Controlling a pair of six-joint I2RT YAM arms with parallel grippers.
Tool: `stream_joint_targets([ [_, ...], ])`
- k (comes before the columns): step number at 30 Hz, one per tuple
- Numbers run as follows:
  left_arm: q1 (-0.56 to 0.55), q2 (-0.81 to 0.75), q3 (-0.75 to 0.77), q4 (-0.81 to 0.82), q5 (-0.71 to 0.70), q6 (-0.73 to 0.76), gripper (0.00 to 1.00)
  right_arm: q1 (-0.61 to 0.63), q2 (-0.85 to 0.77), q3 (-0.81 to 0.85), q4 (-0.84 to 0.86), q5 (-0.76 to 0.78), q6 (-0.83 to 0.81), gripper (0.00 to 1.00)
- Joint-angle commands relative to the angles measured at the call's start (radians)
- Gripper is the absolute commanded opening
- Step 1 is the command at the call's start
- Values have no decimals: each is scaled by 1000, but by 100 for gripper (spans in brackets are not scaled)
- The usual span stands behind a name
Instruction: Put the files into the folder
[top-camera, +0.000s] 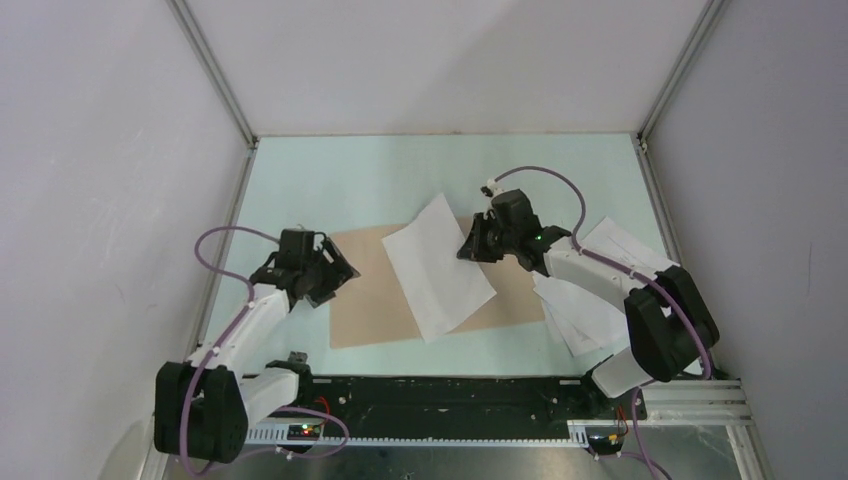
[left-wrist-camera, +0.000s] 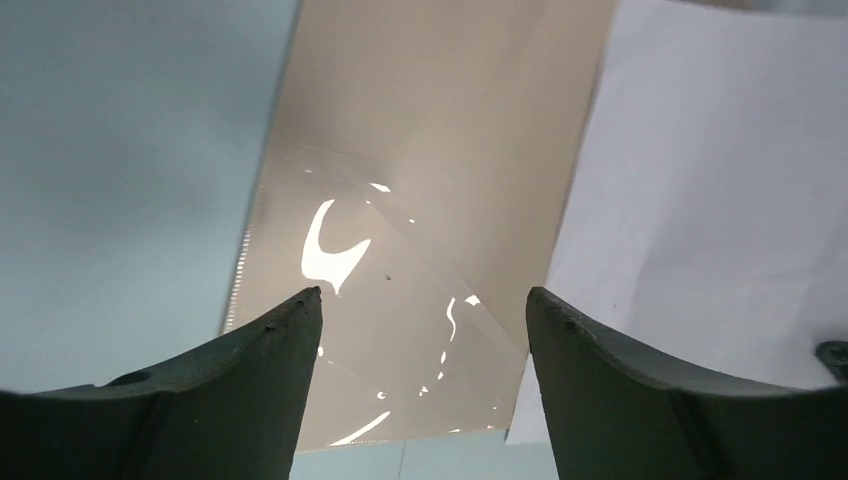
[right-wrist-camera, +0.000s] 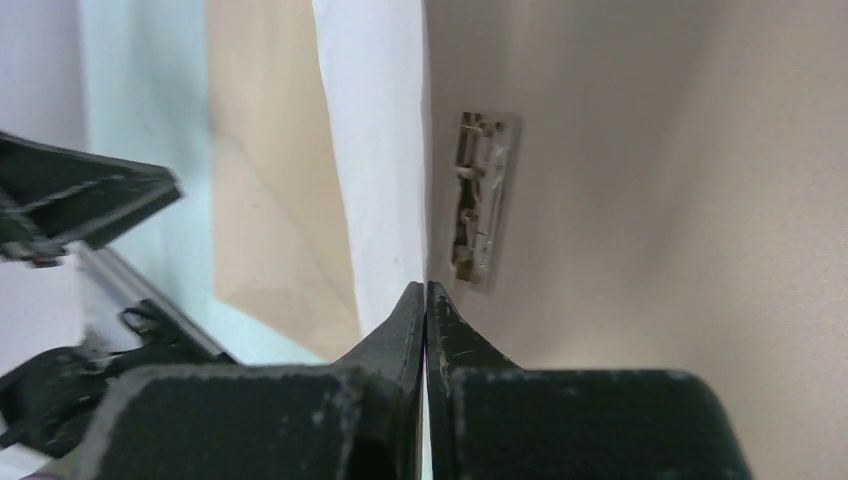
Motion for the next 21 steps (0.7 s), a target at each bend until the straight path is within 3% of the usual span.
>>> stream_joint_targets([
  [1,63,-73,-32,13,34,39,80,64,5,-13,119,228,-87,0],
  [9,128,-90,-71,6,52,57,80,143,-10,-83,311,486,-130,0],
  [21,150,-77,-89,3,62,61,81,172,28,-101,457,481,-216,0],
])
